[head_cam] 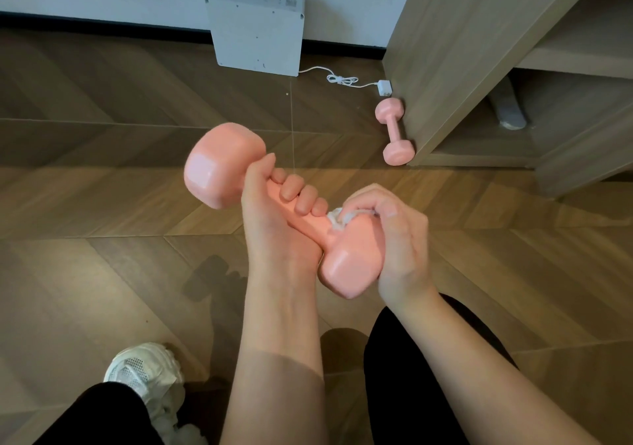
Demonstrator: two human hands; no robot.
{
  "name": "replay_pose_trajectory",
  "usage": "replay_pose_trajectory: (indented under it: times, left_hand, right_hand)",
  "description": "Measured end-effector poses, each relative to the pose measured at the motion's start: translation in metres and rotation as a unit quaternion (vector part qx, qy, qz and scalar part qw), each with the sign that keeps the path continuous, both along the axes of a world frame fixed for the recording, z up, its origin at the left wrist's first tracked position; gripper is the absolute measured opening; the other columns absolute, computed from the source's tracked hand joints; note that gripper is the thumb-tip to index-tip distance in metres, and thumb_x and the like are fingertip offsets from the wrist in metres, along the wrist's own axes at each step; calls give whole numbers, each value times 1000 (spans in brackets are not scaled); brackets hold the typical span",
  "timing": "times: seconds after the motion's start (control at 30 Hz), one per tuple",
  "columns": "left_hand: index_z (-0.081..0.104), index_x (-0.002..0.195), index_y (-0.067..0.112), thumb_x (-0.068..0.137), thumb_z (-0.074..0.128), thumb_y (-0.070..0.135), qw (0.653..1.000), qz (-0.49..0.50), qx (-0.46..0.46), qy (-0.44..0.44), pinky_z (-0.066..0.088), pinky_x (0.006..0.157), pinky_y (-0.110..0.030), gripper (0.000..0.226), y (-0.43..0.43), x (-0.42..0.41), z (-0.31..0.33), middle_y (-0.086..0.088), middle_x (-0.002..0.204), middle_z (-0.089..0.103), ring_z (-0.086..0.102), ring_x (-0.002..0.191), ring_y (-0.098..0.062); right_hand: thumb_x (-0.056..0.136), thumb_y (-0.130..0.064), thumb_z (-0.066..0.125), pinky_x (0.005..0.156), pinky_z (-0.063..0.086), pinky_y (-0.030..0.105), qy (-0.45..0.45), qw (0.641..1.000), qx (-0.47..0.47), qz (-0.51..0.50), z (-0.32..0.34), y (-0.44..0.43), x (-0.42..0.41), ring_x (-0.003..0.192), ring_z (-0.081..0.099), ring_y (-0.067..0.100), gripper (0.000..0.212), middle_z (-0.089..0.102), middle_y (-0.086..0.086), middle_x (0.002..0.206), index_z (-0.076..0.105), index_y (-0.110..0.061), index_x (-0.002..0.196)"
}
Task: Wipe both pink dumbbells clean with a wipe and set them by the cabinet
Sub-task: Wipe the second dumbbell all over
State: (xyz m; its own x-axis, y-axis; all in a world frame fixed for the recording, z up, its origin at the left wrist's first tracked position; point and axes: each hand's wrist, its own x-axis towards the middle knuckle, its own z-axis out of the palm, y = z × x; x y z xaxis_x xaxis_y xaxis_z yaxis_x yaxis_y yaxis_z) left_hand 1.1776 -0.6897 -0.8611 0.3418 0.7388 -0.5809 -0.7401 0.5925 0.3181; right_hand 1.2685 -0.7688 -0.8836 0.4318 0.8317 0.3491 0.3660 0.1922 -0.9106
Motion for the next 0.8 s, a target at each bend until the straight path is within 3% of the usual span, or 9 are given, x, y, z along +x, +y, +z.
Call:
replay_pose_trajectory:
  times: [0.13, 0.27, 0.33, 0.4, 0.47, 0.5, 0.6, 0.67, 0.8]
  left_hand:
    - [40, 56, 20, 80, 58, 22, 995, -2, 75, -70, 28, 37, -21, 30, -2, -4, -6, 8, 44, 30, 26, 37, -8]
    - [39, 54, 19, 73, 60, 21, 975, -10, 146, -169, 30, 34, -19, 29, -7, -3, -11, 8, 39, 33, 28, 32, -7]
    - [39, 54, 18, 73, 60, 21, 967, -19, 172, -187, 31, 34, -19, 28, -7, -2, -10, 8, 39, 34, 29, 31, -7]
    - [40, 57, 17, 78, 58, 22, 972, -18, 171, -159, 32, 35, -19, 28, -7, 0, -10, 7, 41, 35, 30, 32, -7]
    - [45, 64, 17, 88, 55, 26, 988, -23, 132, -79, 35, 39, -20, 27, -5, 5, -9, 6, 46, 37, 34, 37, -8]
    - [47, 69, 17, 91, 56, 27, 994, -31, 96, -34, 38, 42, -21, 26, -3, 8, -8, 5, 48, 39, 37, 39, -9]
    - [51, 76, 14, 89, 65, 21, 997, -27, -41, 51, 44, 45, -20, 20, -1, 17, -8, 2, 51, 47, 45, 40, -11]
    - [50, 73, 16, 88, 66, 21, 993, -9, -95, 66, 40, 43, -18, 22, -3, 19, -11, 3, 52, 45, 41, 41, -10]
    - [37, 62, 20, 88, 55, 19, 998, 2, -57, 28, 30, 39, -20, 32, 1, 15, -15, 6, 50, 29, 27, 40, -10]
  right_hand:
    - [80, -46, 41, 68, 42, 33, 245, 963, -105, -25, 8, 3, -5, 71, 55, 23, 45, 60, 4, 66, 63, -14, 59]
    - [89, -41, 46, 63, 51, 26, 514, 851, -109, -9, 11, 4, -5, 56, 56, 15, 51, 53, 1, 55, 55, -14, 47]
    - [91, -39, 46, 59, 53, 24, 576, 812, -95, -18, 11, 3, -4, 53, 57, 15, 52, 52, 2, 55, 52, -13, 47]
    - [91, -43, 45, 63, 51, 27, 587, 802, -100, -30, 10, 4, -3, 54, 57, 16, 55, 53, 3, 56, 54, -13, 46]
    - [90, -48, 43, 71, 46, 32, 557, 823, -103, -46, 11, 7, -2, 57, 56, 15, 56, 54, 0, 55, 56, -15, 45]
    - [88, -50, 42, 72, 45, 32, 503, 856, -105, -60, 11, 7, 0, 58, 58, 15, 56, 57, 0, 56, 58, -16, 47]
    - [91, -37, 36, 63, 46, 27, 158, 985, -32, -54, 11, 6, 7, 64, 61, 16, 53, 62, 1, 62, 62, -2, 60]
    - [93, -21, 32, 62, 45, 27, 31, 999, 29, -4, 5, 4, 8, 63, 60, 19, 47, 62, 4, 65, 62, 1, 63]
    - [93, -18, 29, 63, 43, 28, -5, 1000, 20, 10, -3, 6, 7, 67, 60, 18, 47, 61, 4, 69, 63, -1, 67]
